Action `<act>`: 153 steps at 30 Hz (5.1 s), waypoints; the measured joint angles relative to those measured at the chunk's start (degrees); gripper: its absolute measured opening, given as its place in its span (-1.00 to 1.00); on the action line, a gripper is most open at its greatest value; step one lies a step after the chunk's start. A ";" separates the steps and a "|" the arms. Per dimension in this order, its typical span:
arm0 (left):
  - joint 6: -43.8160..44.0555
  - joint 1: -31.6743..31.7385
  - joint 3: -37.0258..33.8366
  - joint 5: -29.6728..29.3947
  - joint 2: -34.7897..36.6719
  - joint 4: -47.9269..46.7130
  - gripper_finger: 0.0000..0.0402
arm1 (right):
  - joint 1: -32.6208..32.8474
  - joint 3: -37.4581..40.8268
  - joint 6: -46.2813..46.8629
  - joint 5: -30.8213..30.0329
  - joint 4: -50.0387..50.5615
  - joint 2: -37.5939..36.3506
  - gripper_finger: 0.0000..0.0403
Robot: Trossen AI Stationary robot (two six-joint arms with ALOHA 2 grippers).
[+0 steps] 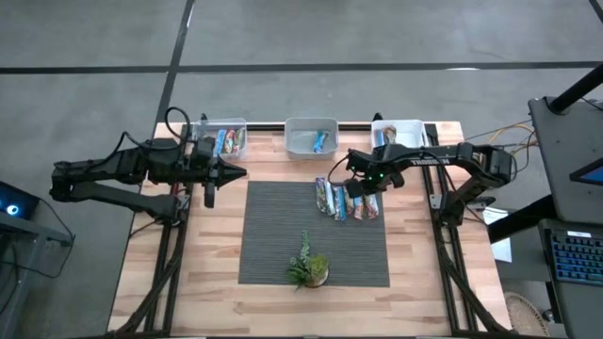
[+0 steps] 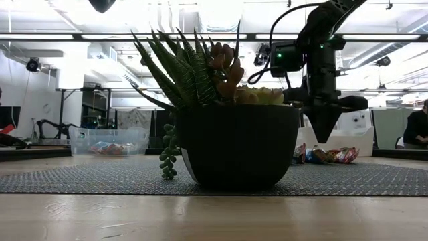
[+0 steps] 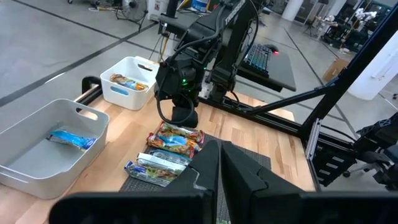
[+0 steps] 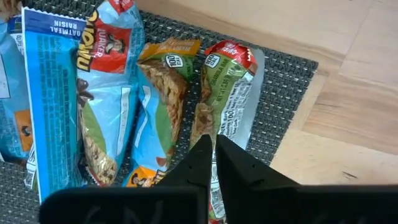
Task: Pick and place Granola Bars by type
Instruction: Put the red granola bar into the transparent bin
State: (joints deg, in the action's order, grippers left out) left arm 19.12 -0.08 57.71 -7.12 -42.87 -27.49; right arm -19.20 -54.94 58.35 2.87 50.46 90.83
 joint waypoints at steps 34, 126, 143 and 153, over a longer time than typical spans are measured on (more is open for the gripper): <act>0.89 -0.01 0.00 0.00 0.00 0.00 -1.00 | -0.96 5.43 2.58 -2.77 -5.41 0.11 0.26; 1.24 -0.02 0.00 -0.52 -0.90 4.82 -1.00 | -0.15 -32.91 -21.97 1.64 -16.79 -1.75 -0.76; 4.13 0.00 0.00 -4.42 -7.85 10.51 -0.42 | 1.35 -63.97 -34.68 6.42 -16.28 8.92 -0.77; -5.59 0.00 0.25 -4.17 -10.45 28.25 -0.31 | 2.73 -70.60 -37.93 6.41 -16.45 9.33 -0.77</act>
State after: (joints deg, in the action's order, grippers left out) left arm 13.53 -0.08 57.97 -11.29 -53.32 0.77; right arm -16.47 -125.53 20.43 9.29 34.01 100.16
